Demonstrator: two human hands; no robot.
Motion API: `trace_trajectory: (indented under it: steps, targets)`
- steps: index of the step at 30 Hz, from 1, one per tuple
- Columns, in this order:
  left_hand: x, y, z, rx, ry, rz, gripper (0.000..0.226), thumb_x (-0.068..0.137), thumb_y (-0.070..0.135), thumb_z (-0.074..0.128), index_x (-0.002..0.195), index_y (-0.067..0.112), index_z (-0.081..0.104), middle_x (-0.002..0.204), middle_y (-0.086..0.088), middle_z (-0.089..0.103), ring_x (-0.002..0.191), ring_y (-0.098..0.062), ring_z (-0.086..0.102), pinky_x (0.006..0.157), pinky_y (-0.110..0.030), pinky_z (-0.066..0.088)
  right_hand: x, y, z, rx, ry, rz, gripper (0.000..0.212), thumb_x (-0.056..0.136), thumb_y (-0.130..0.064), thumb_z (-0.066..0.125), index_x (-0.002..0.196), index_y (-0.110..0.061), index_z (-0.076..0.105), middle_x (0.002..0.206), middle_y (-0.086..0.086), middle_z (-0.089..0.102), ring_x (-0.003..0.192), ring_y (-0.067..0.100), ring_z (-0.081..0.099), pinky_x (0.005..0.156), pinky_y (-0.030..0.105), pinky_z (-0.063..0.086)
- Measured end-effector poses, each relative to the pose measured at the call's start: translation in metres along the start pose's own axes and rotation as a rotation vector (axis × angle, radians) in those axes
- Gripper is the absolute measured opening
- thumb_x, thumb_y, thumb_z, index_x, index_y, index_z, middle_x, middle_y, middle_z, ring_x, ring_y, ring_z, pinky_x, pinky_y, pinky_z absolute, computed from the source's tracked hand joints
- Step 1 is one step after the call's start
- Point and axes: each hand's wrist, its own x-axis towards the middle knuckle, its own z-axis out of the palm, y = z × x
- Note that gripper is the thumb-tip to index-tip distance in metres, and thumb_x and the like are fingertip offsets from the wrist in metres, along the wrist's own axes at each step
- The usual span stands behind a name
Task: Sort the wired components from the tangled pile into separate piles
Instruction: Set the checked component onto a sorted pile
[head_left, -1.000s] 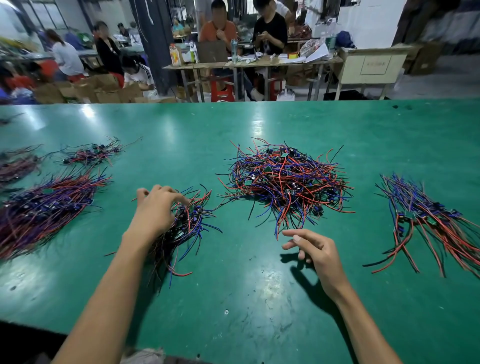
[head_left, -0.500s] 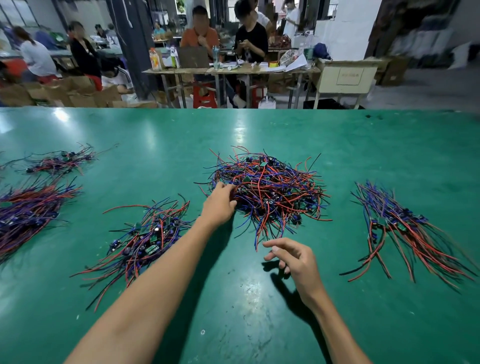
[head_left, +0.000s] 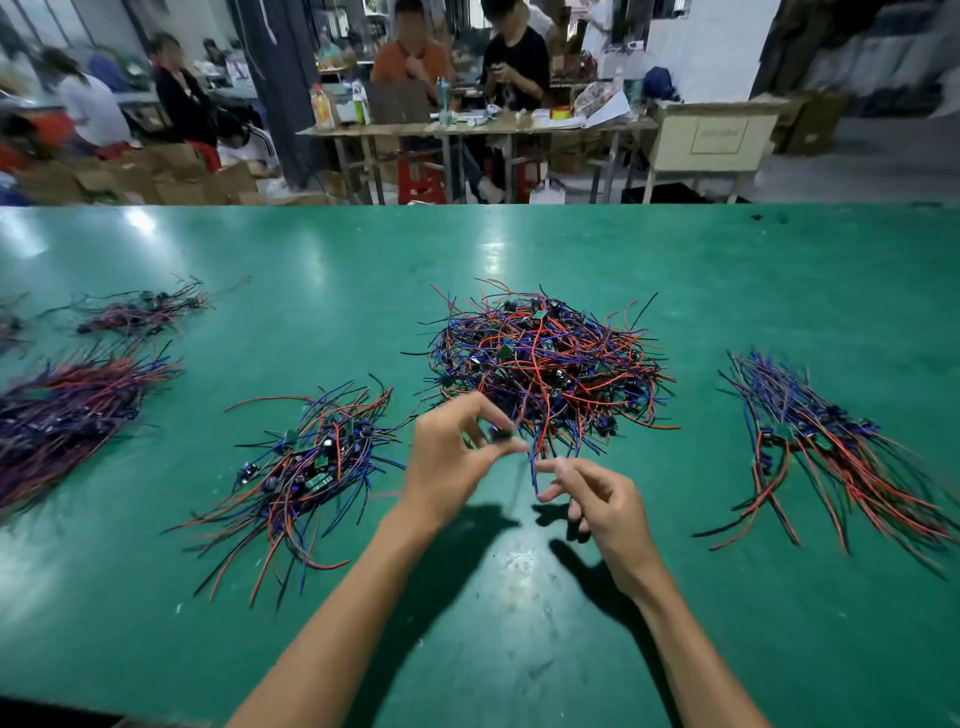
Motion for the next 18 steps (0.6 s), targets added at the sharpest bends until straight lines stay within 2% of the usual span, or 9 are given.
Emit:
trace_trajectory:
  steps: [2,4,7,11,14,16,18]
  targets:
    - [-0.018,0.007,0.013,-0.035,-0.089,0.089,0.033,0.070,0.017,0.091,0.089,0.029,0.066,0.085,0.017,0.069,0.070,-0.005,0.065,0.062,-0.014,0.047,-0.002,-0.002,0.001,0.020,-0.032,0.001,0.029,0.090,-0.041,0.060,0.101,-0.022,0.079,0.068,0.002,0.070,0.052,0.004,0.049,0.047,0.014,0.039]
    - [-0.038,0.008,0.028,-0.030,-0.120,0.080,0.040,0.068,0.012,0.090,0.097,0.028,0.067,0.089,0.018,0.070,0.077,-0.001,0.066,0.065,-0.015,0.047,-0.005,-0.002,0.001,0.054,-0.036,-0.033,0.024,0.090,-0.037,0.062,0.094,-0.020,0.078,0.063,-0.005,0.069,0.053,0.003,0.056,0.048,0.015,0.043]
    - [-0.060,0.003,0.043,-0.027,-0.057,-0.040,0.049,0.067,0.007,0.087,0.104,0.032,0.066,0.091,0.022,0.068,0.078,-0.001,0.065,0.067,-0.010,0.042,-0.006,0.002,-0.003,0.069,0.047,-0.077,0.013,0.088,-0.027,0.072,0.088,-0.016,0.078,0.080,0.008,0.077,0.066,0.011,0.067,0.059,0.023,0.052]
    - [-0.064,0.000,0.043,0.001,0.036,-0.117,0.060,0.070,0.000,0.078,0.111,0.040,0.059,0.090,0.018,0.065,0.069,-0.010,0.062,0.064,-0.010,0.042,-0.004,0.008,-0.004,0.073,0.076,-0.109,0.009,0.094,-0.011,0.069,0.090,-0.012,0.077,0.081,0.007,0.078,0.062,-0.001,0.063,0.062,0.010,0.048]
    - [-0.066,0.000,0.040,-0.046,0.012,-0.187,0.051,0.072,0.002,0.075,0.106,0.038,0.061,0.084,0.014,0.066,0.064,-0.010,0.058,0.060,-0.010,0.041,-0.003,0.011,-0.002,0.075,0.099,-0.112,0.008,0.094,-0.008,0.069,0.089,-0.008,0.076,0.083,0.007,0.078,0.061,-0.001,0.064,0.061,0.009,0.047]
    - [-0.067,0.001,0.040,-0.044,-0.004,-0.177,0.042,0.072,0.009,0.081,0.102,0.035,0.066,0.081,0.014,0.067,0.063,-0.008,0.054,0.059,-0.010,0.039,-0.003,0.013,-0.001,0.055,0.094,-0.110,0.007,0.094,-0.009,0.070,0.090,-0.008,0.076,0.086,0.007,0.079,0.063,-0.001,0.066,0.061,0.009,0.047]
    - [-0.067,0.004,0.040,-0.033,-0.049,-0.124,0.039,0.069,0.021,0.089,0.101,0.033,0.070,0.086,0.015,0.069,0.070,-0.007,0.059,0.060,-0.017,0.043,-0.004,0.013,-0.003,0.049,0.094,-0.106,0.007,0.093,-0.010,0.071,0.089,-0.011,0.077,0.091,0.004,0.079,0.071,0.002,0.069,0.063,0.011,0.049]
